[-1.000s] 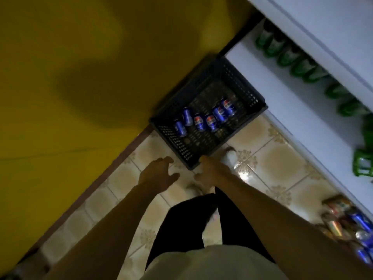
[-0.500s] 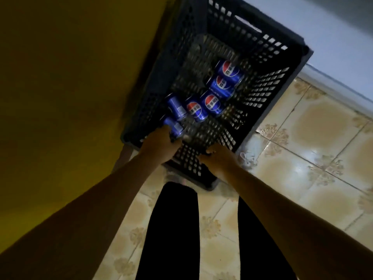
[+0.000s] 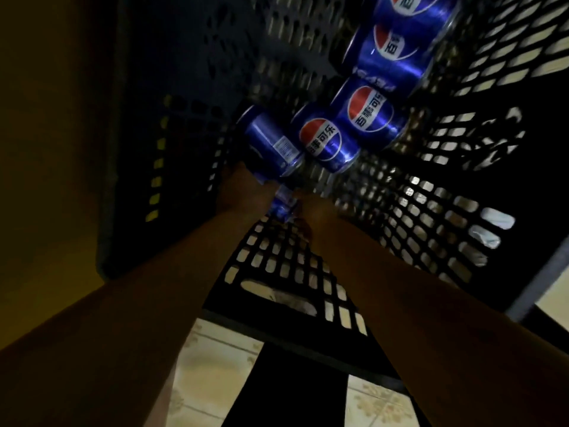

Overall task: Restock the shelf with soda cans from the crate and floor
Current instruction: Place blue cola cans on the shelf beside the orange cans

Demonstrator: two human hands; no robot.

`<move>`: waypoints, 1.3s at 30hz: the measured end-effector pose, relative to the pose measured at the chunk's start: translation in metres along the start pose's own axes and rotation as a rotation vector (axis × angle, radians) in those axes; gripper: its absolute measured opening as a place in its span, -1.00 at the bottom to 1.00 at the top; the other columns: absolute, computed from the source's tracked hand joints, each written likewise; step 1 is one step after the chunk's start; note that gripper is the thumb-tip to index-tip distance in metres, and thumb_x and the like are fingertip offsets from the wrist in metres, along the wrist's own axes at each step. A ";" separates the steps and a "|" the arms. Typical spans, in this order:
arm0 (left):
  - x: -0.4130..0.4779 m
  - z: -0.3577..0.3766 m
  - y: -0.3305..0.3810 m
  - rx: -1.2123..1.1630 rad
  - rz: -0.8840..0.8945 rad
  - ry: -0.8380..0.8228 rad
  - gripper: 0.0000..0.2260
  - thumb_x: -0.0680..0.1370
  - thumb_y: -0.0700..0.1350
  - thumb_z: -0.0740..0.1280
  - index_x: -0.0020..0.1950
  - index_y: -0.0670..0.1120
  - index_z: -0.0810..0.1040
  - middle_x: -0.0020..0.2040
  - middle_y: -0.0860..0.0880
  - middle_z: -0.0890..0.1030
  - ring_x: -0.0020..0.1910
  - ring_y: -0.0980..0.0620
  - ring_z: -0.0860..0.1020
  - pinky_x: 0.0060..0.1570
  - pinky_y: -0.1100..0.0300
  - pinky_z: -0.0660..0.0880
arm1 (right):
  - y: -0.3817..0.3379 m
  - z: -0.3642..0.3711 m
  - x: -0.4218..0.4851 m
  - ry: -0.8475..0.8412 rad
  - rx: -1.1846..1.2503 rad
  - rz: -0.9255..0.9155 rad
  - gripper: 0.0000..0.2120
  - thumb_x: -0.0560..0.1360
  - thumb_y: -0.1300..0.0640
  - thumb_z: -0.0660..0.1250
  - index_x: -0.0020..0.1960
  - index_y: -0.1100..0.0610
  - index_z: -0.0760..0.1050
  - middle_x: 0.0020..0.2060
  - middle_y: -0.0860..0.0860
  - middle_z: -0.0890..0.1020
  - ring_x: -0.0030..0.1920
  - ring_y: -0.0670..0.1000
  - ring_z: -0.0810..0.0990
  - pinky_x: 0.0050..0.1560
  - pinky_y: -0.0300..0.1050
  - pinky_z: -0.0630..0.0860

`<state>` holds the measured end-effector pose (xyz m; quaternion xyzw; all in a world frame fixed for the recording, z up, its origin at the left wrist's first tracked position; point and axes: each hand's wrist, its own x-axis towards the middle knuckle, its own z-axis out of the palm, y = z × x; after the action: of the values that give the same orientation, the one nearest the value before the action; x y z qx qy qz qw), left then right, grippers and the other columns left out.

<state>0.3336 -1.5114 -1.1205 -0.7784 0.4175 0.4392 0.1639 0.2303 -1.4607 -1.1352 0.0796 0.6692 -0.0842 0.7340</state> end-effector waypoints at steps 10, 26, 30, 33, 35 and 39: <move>-0.055 -0.013 0.035 -0.026 -0.133 -0.100 -0.57 0.54 0.07 0.31 0.20 -0.26 0.54 0.13 -0.23 0.57 0.08 -0.19 0.54 -0.13 0.16 0.37 | -0.001 -0.046 -0.058 0.133 0.273 0.041 -0.82 0.60 0.05 0.22 -0.16 0.06 0.45 -0.22 -0.01 0.51 -0.29 -0.06 0.47 -0.30 -0.24 0.44; -0.476 -0.121 0.187 -0.917 -0.066 0.040 -0.71 0.48 -0.05 0.45 0.04 -0.21 0.48 -0.13 0.02 0.55 -0.15 0.10 0.54 -0.11 0.19 0.49 | 0.021 -0.171 -0.503 0.108 0.696 -0.104 -0.69 0.57 0.08 0.30 0.24 0.22 0.48 0.04 0.19 0.63 -0.14 0.10 0.62 -0.37 -0.20 0.60; -0.539 -0.133 0.182 -1.066 -0.051 -0.056 -0.75 0.44 -0.04 0.48 -0.01 -0.17 0.56 0.01 -0.14 0.64 0.03 -0.12 0.62 0.13 -0.10 0.55 | 0.045 -0.185 -0.584 0.034 0.761 -0.179 -0.81 0.56 0.16 0.29 0.13 0.23 0.49 -0.06 0.21 0.60 -0.15 0.12 0.61 -0.34 -0.12 0.60; -0.577 -0.141 0.173 -1.192 0.053 -0.179 -0.92 0.50 -0.14 0.42 -0.08 -0.11 0.55 -0.05 -0.11 0.65 -0.02 -0.07 0.62 0.08 -0.02 0.57 | 0.061 -0.195 -0.625 -0.041 0.781 -0.283 -0.89 0.53 0.22 0.26 0.03 0.22 0.50 -0.16 0.19 0.62 -0.18 0.10 0.62 -0.24 -0.08 0.62; -0.598 -0.150 0.168 -1.245 0.166 -0.298 -0.96 0.52 -0.20 0.37 -0.11 -0.10 0.55 -0.12 -0.05 0.66 -0.11 0.02 0.64 -0.04 0.08 0.59 | 0.077 -0.201 -0.642 -0.074 0.746 -0.370 -0.83 0.51 0.24 0.25 0.09 0.16 0.49 -0.19 0.13 0.64 -0.13 0.09 0.61 -0.07 -0.05 0.61; -0.632 -0.161 0.150 -1.259 0.412 -0.366 -0.80 0.53 -0.30 0.32 -0.25 -0.12 0.41 0.01 -0.10 0.58 -0.06 0.02 0.60 -0.06 0.10 0.58 | 0.109 -0.200 -0.681 -0.137 0.644 -0.545 -0.77 0.47 0.15 0.28 0.12 0.05 0.51 -0.09 0.06 0.61 -0.05 0.05 0.59 0.01 -0.06 0.58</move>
<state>0.1348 -1.3816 -0.4949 -0.5435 0.1876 0.7448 -0.3387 -0.0001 -1.2972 -0.4752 0.1192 0.5548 -0.4851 0.6653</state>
